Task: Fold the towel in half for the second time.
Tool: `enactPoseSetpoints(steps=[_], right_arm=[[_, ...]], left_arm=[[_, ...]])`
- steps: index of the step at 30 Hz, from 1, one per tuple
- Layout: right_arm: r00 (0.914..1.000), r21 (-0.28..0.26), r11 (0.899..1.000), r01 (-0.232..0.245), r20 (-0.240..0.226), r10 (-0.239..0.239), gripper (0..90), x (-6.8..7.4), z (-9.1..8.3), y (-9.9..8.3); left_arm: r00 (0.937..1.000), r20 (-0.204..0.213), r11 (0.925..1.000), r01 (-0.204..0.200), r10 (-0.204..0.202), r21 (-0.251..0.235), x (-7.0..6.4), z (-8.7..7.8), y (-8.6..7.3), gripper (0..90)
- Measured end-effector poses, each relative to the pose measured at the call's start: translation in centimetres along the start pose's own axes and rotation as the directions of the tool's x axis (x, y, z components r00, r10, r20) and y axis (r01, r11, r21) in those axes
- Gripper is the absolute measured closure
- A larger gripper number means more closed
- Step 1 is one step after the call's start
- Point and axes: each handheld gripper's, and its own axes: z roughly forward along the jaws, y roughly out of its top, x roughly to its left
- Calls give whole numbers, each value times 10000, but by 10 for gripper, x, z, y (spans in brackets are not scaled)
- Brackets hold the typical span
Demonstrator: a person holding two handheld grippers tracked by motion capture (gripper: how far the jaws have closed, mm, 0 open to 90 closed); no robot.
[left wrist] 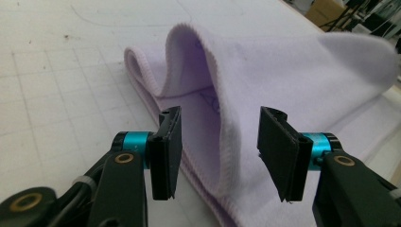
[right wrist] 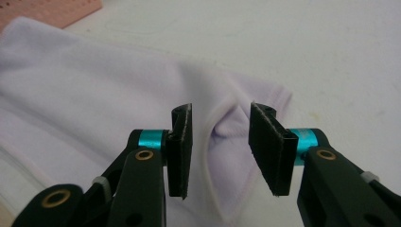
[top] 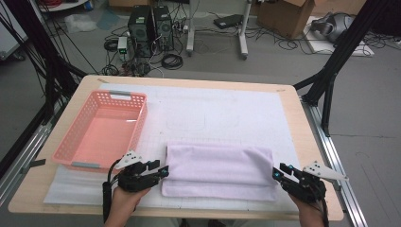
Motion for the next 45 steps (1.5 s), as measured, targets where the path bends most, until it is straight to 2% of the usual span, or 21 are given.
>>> enactPoseSetpoints(steps=[2,4,6,7,11,13,15,17,19,20,22,24,25,29,31,33,35,36,37,40,45], right_arm=[[10000,-61,10000,68,-53,-68,592,4,4,4],[9993,347,9992,208,315,-219,594,7,12,6],[9988,798,9968,70,484,-109,609,5,21,4],[9992,883,9961,-58,401,23,622,5,24,2],[9993,981,9951,145,332,-179,733,7,24,2],[9985,938,9954,173,504,-221,717,7,22,2],[9984,839,9964,89,548,-136,642,6,19,2],[9984,792,9967,158,523,-200,619,8,16,2],[9983,778,9964,326,456,-362,613,10,15,3],[9983,796,9963,316,468,-354,610,11,15,3],[9984,878,9957,285,455,-326,632,11,18,2],[9982,1003,9948,150,556,-207,666,10,20,0],[9981,1068,9942,121,592,-185,668,9,21,-1],[9977,1132,9936,17,666,-93,633,7,19,-4],[9967,1304,9912,218,747,-317,648,9,18,-5],[9962,1589,9869,269,780,-397,695,9,18,-8],[9971,1729,9848,181,694,-305,810,7,19,-10],[9975,1765,9841,202,632,-318,852,6,19,-10],[9977,1694,9854,184,606,-290,862,5,18,-11],[9989,1462,9892,-51,460,-16,867,-1,13,-11],[10000,1216,9926,-7,67,-1,869,-2,-3,-11]], left_arm=[[9999,150,9999,9,-11,120,-3,5,0,522],[9998,175,9989,-114,107,460,-6,12,-1,545],[9999,72,9976,-130,125,675,-8,17,-3,611],[9999,69,9974,-152,148,698,-9,19,-3,643],[9985,-201,9966,-497,511,658,-10,19,-4,808],[9981,-279,9966,-525,544,638,-11,19,-5,842],[9980,-216,9966,-573,586,592,-11,18,-5,845],[9985,-104,9974,-537,543,484,-11,16,-4,838],[9996,-17,9984,-290,292,476,-10,16,-3,730],[9995,5,9985,-302,302,451,-10,17,-4,710],[9991,-60,9980,-407,410,491,-12,19,-4,733],[9973,-145,9962,-714,722,491,-14,20,-5,835],[9972,-160,9965,-722,730,428,-15,20,-5,851],[9977,-61,9971,-673,676,352,-14,18,-5,848],[9984,-32,9978,-570,571,329,-13,18,-4,778],[9984,-13,9978,-565,565,342,-13,20,-4,770],[9969,-110,9962,-773,778,398,-15,20,-5,860],[9966,-71,9958,-812,816,419,-15,20,-5,868],[9962,-33,9953,-873,876,422,-14,19,-5,872],[9978,166,9975,-640,635,310,-12,12,-4,874],[9964,576,9978,-641,629,179,-11,-6,-6,873]])
